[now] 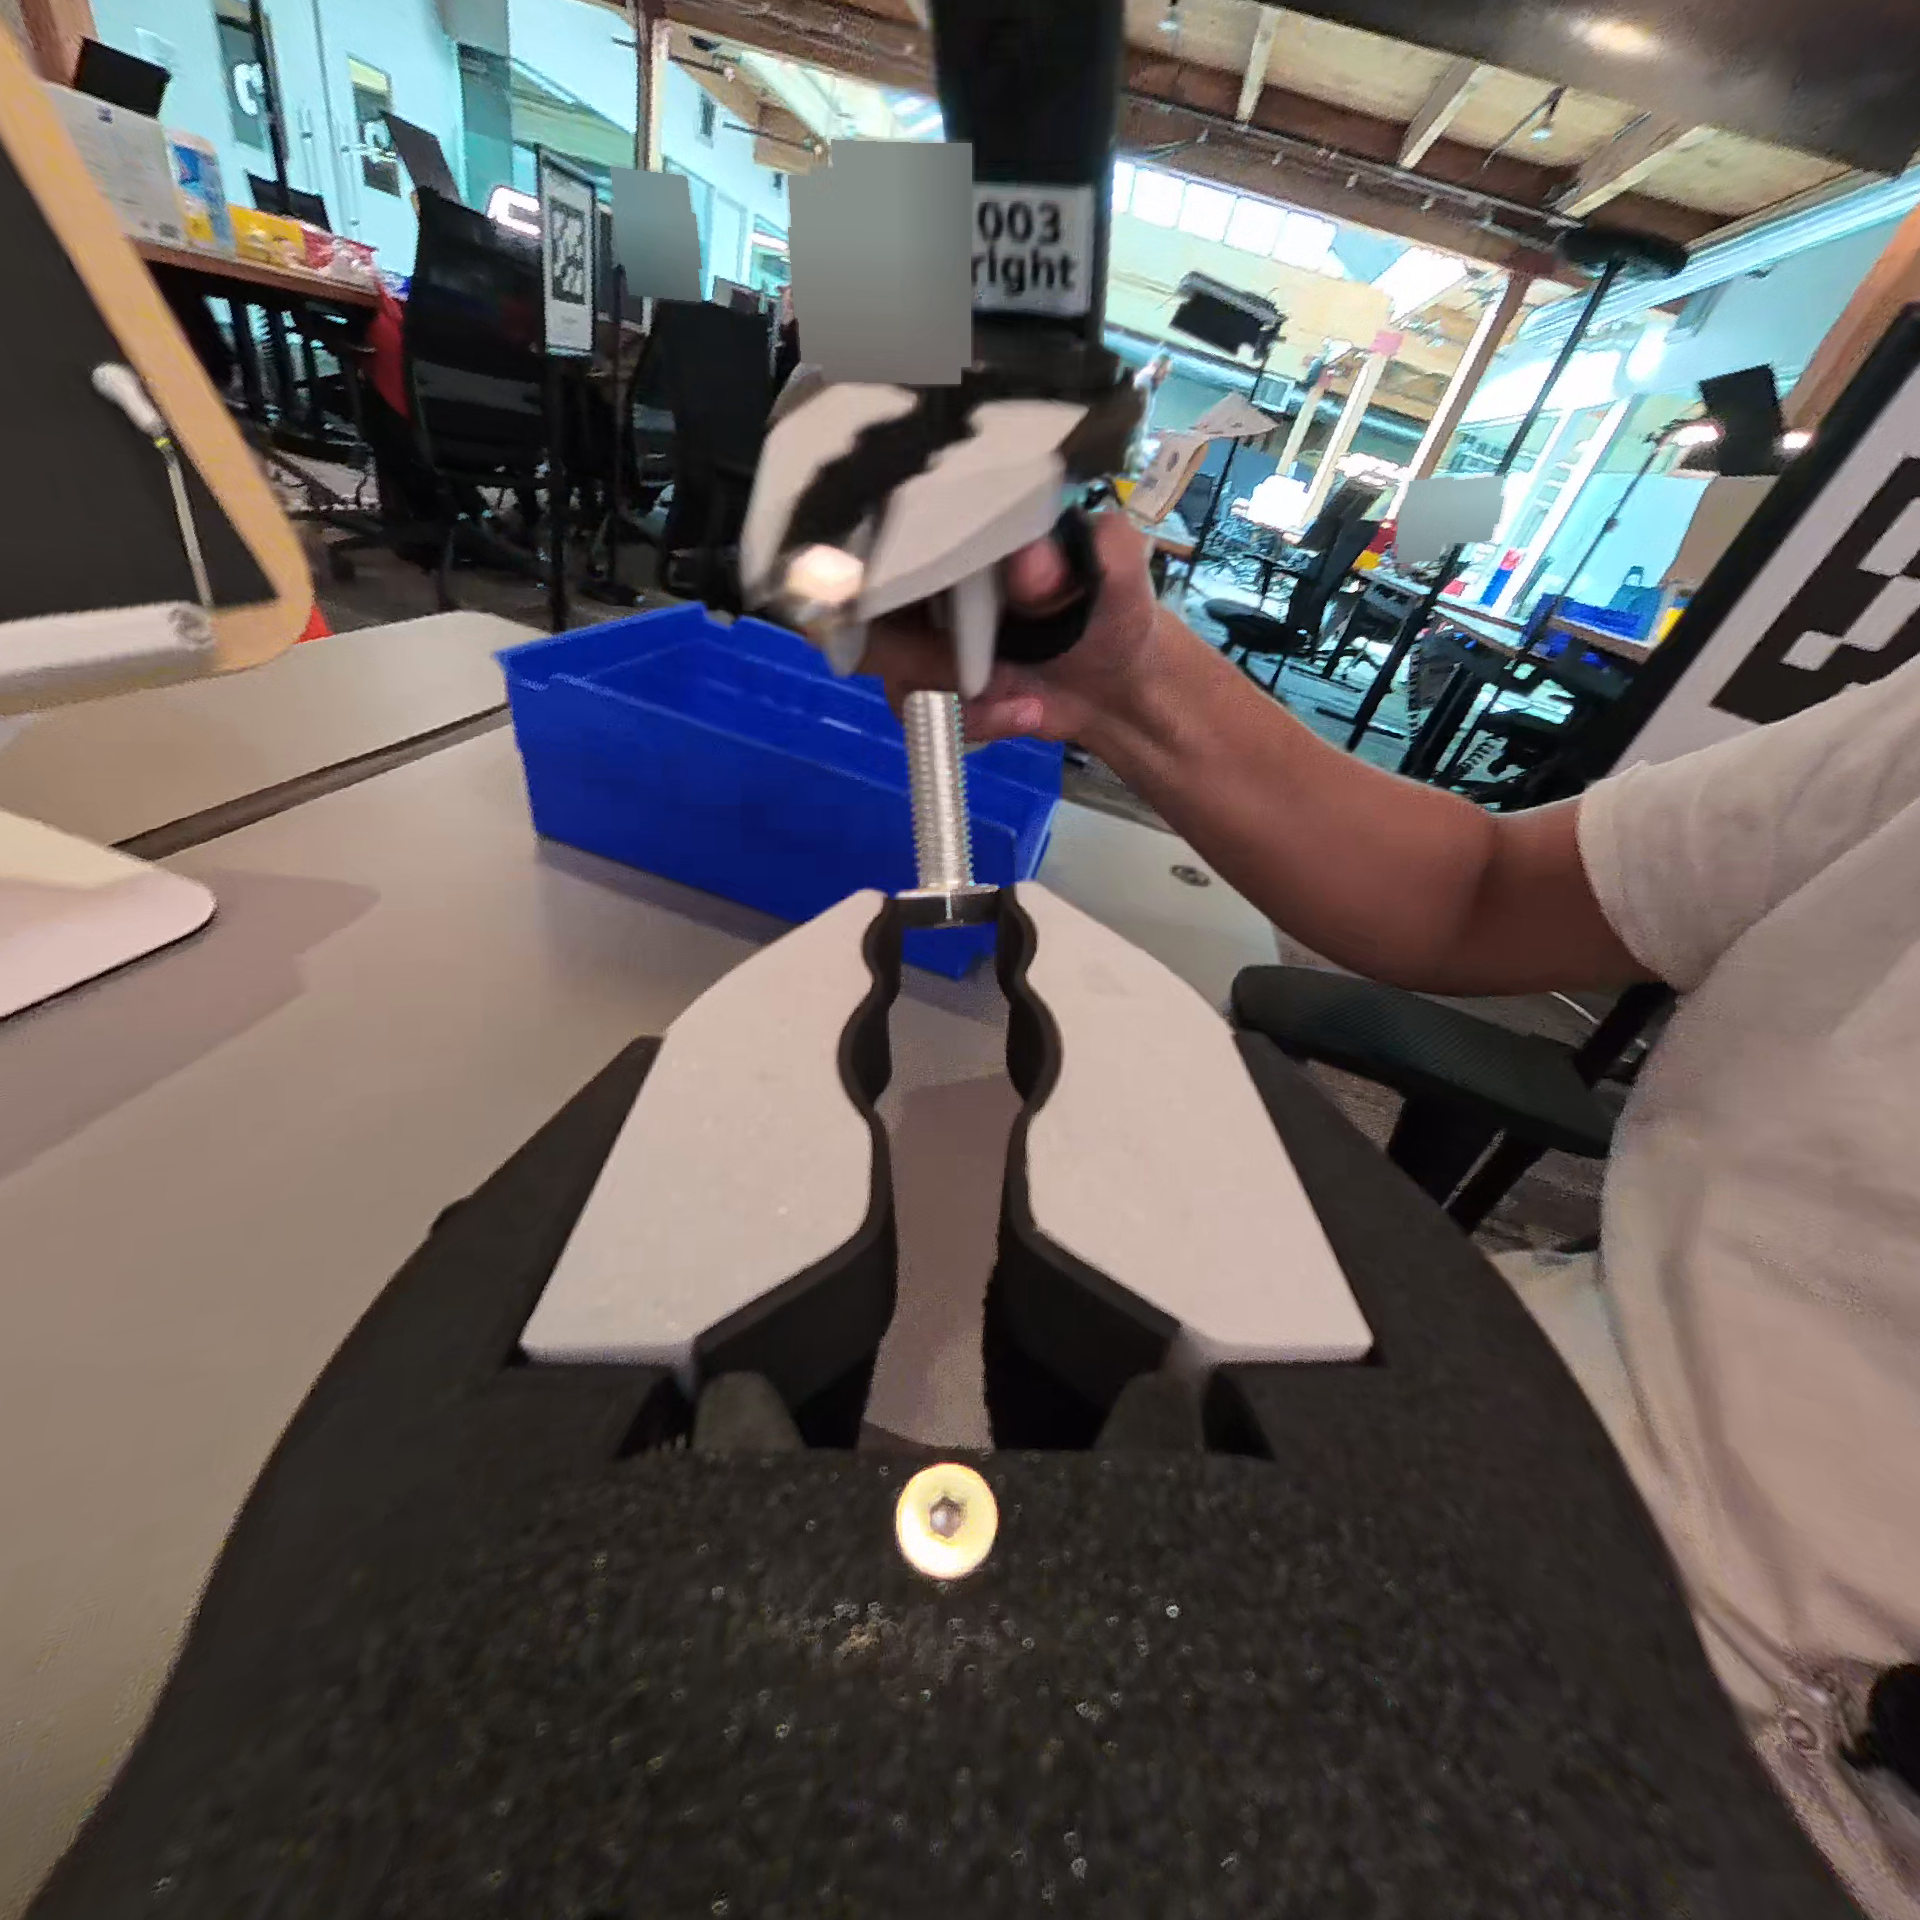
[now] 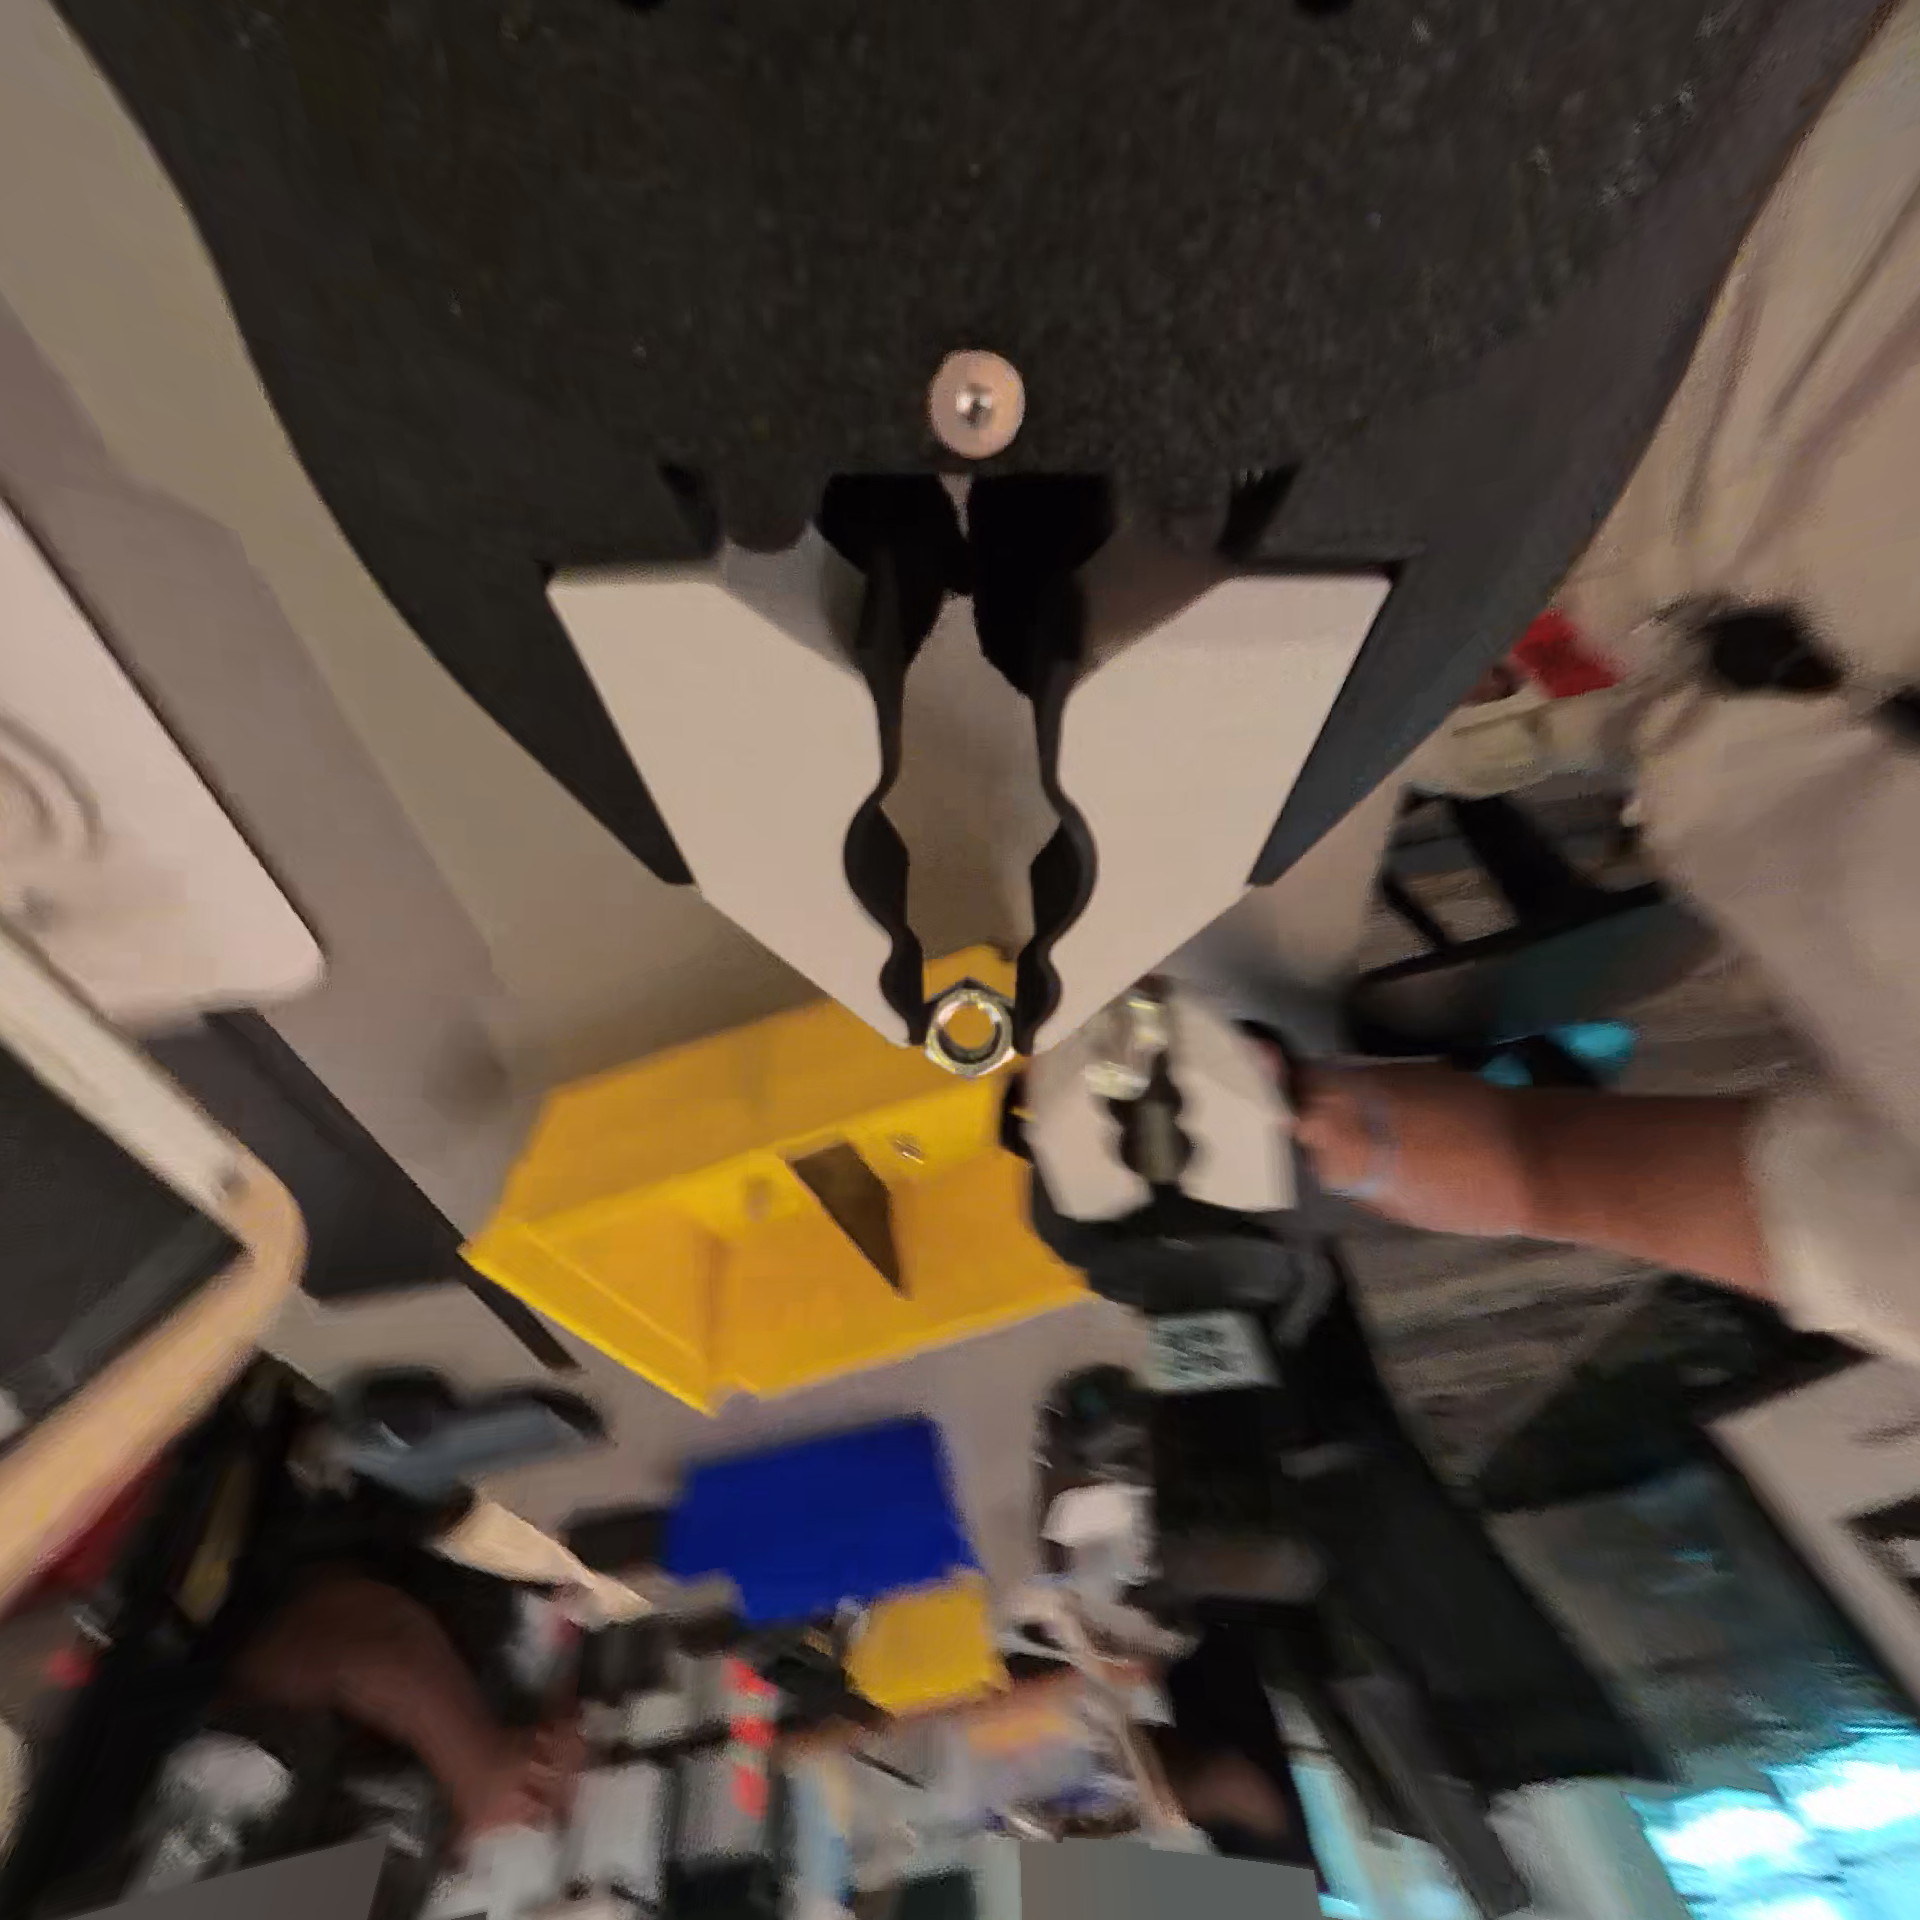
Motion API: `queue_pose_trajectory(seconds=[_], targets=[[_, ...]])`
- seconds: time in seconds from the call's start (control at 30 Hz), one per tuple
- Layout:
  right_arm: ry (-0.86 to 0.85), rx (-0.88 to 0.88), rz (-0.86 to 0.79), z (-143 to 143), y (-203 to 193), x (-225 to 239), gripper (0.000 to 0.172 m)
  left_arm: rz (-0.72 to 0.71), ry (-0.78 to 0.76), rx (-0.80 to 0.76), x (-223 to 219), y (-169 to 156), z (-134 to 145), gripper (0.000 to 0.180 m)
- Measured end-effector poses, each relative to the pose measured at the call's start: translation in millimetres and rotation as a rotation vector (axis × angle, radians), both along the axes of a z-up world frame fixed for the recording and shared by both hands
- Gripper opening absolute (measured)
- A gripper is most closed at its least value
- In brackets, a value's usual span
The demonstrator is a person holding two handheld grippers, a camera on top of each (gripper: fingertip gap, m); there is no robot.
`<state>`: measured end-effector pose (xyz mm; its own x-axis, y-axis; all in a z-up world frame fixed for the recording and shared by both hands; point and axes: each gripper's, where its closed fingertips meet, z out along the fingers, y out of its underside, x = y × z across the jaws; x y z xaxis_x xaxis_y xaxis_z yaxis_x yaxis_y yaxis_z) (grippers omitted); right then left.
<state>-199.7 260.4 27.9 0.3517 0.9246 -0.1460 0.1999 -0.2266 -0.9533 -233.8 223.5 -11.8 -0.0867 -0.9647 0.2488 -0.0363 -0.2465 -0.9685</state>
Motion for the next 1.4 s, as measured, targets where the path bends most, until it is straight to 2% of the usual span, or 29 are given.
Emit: queue_pose_trajectory(seconds=[0.03,0.1,0.23,0.47,0.63,0.7,0.83,1.0,1.13,1.4], targets=[[0.014,0.026,0.067,16,-14,0,0.017,-0.015,-0.008,0.001,4,-3,5,0.017],[-0.046,0.047,0.143,25,-31,0,0.017,-0.044,-0.010,0.015,11,-9,14,0.017],[-0.131,0.028,0.209,16,-42,-5,0.017,-0.079,-0.002,0.059,24,-16,22,0.017],[-0.159,0.012,0.233,9,-43,0,0.017,-0.119,0.064,0.101,33,-19,15,0.017],[-0.117,-0.014,0.242,13,-34,3,0.017,-0.184,0.031,-0.016,34,-13,22,0.017],[-0.089,-0.065,0.201,9,-26,3,0.017,-0.151,0.047,-0.006,34,-5,20,0.017],[0.009,-0.214,0.089,-2,-12,4,0.017,-0.014,0.121,0.115,34,10,9,0.017],[0.115,-0.430,-0.082,-21,5,7,0.017,0.175,0.278,0.349,33,33,-9,0.017],[0.220,-0.579,-0.157,-29,16,10,0.017,0.278,0.380,0.523,32,47,-17,0.017],[0.237,-0.566,-0.188,-34,19,11,0.017,0.292,0.415,0.521,33,52,-22,0.017]])
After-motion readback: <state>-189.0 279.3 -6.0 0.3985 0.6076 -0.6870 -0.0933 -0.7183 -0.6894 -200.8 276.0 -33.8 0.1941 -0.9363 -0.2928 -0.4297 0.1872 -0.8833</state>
